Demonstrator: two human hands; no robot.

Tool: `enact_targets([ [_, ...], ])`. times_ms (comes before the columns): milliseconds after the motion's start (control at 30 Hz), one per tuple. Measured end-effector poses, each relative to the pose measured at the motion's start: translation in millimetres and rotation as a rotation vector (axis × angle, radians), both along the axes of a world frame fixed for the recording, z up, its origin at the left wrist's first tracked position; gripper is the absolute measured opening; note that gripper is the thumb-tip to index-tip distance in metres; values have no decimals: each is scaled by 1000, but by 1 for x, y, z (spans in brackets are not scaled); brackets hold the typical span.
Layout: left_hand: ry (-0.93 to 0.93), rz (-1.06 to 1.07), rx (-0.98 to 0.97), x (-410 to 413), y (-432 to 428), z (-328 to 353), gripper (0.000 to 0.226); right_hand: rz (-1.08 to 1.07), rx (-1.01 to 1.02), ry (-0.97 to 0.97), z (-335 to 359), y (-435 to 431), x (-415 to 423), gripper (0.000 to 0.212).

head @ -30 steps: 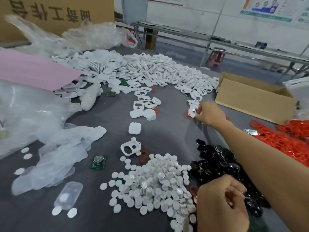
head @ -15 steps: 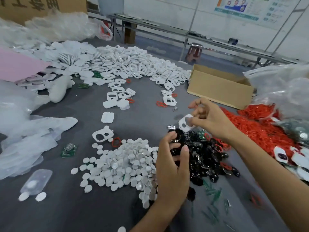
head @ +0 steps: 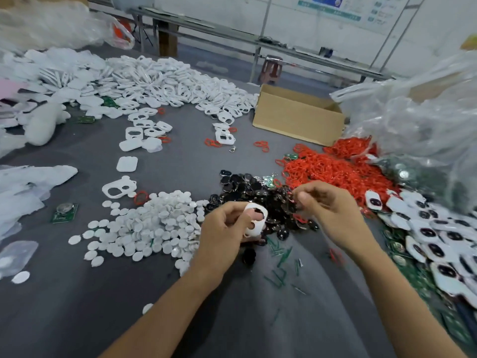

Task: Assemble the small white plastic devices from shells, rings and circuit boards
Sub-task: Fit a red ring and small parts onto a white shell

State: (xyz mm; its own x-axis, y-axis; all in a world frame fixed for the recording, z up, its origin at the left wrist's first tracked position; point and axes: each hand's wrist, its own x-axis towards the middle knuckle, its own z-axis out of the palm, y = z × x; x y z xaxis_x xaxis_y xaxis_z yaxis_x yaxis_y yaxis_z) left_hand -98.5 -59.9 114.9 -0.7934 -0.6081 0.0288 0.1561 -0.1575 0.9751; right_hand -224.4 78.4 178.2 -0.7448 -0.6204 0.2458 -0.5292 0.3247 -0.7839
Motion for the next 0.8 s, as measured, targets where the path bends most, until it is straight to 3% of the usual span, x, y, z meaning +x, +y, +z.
enact_targets([
  [100, 19, 8, 178, -3, -2, -1, 10, -169, 356, 209, 7, 44, -16, 7],
  [200, 12, -2, 229, -5, -1, -3, 9, -180, 721, 147, -3, 71, -10, 16],
  [267, 6, -21, 239, -6, 0, -5, 9, -209, 776, 123, -17, 75, -4, 17],
  [367, 23, -52, 259, -5, -1, -3, 11, -264, 744, 145, -27, 73, -2, 9],
  [500, 72, -70, 260, -3, -3, -2, 19, -269, 698, 173, -24, 71, -3, 22],
  [800, 30, -93, 75, -2, 0, -3, 26, -120, 15, 235, -20, -7, 25, 26],
])
